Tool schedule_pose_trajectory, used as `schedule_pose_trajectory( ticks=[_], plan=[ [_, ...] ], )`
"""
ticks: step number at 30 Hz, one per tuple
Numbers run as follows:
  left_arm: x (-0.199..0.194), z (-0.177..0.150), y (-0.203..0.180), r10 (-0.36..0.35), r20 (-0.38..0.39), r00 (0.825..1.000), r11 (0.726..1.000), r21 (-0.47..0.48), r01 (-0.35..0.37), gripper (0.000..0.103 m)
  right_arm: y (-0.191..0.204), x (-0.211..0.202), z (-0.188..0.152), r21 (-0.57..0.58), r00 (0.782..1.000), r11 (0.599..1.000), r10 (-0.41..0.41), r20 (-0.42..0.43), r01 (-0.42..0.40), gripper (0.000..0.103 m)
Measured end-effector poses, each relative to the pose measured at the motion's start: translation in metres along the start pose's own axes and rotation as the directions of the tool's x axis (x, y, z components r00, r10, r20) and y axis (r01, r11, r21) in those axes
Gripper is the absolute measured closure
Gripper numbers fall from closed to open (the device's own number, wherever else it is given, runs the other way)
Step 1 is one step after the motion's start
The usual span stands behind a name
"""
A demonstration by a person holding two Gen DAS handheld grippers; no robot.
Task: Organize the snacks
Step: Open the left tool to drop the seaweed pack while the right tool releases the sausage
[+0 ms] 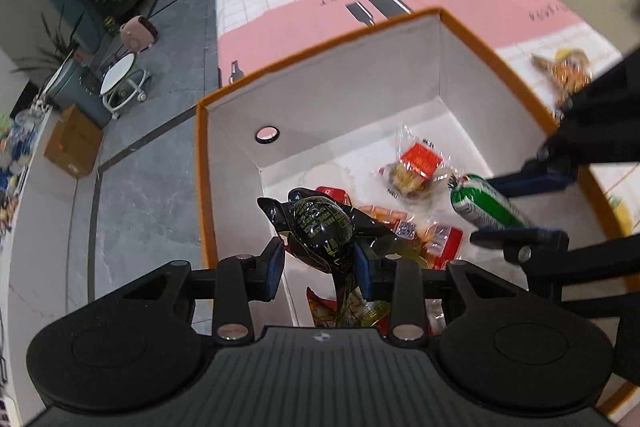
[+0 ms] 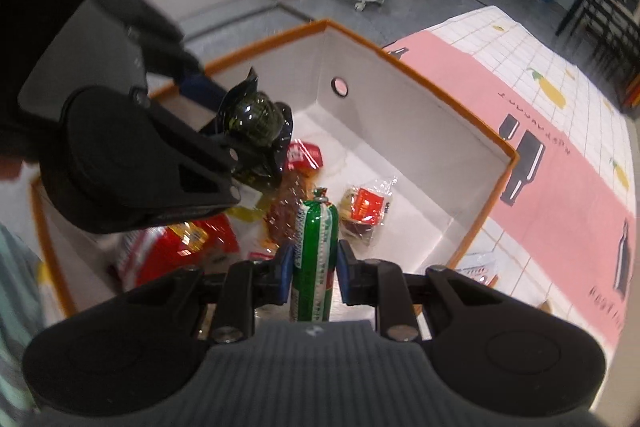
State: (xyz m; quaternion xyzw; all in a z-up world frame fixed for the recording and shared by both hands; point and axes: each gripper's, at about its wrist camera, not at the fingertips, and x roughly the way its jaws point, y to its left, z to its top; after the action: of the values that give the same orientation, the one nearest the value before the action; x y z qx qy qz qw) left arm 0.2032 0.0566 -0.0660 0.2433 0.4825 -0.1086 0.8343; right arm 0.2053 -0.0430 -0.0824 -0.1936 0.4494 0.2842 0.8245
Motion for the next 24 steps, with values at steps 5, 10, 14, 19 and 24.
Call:
schedule_pose_trajectory(
  ticks=[5, 10, 14, 19, 24],
  plan=[
    [0.012, -0.004, -0.002, -0.003, -0.015, 1.000, 0.999, 0.035, 0.003, 0.062, 0.006, 0.016, 0.002, -0.106, 0.998, 0.994, -0.041, -0.047, 0.036, 0.084],
    [0.021, -0.004, -0.001, -0.002, -0.032, 0.999, 0.999, 0.048, 0.003, 0.062, 0.008, 0.028, -0.002, -0.145, 0.995, 0.988, -0.062, -0.079, 0.050, 0.084],
    [0.027, -0.005, -0.001, -0.005, -0.058, 0.998, 0.999, 0.042, 0.008, 0.063, 0.015, 0.031, -0.005, -0.210, 0.992, 0.975, -0.088, -0.086, 0.068, 0.084],
    [0.030, -0.006, -0.005, -0.011, -0.083, 0.996, 0.999, 0.050, 0.016, 0.062, 0.022, 0.027, -0.010, -0.279, 0.990, 0.956, -0.117, -0.082, 0.090, 0.084],
    [0.024, -0.007, -0.001, -0.031, -0.068, 0.997, 0.999, 0.017, 0.033, 0.054, 0.023, 0.022, -0.012, -0.303, 0.991, 0.949, -0.114, -0.074, 0.086, 0.082]
  ],
)
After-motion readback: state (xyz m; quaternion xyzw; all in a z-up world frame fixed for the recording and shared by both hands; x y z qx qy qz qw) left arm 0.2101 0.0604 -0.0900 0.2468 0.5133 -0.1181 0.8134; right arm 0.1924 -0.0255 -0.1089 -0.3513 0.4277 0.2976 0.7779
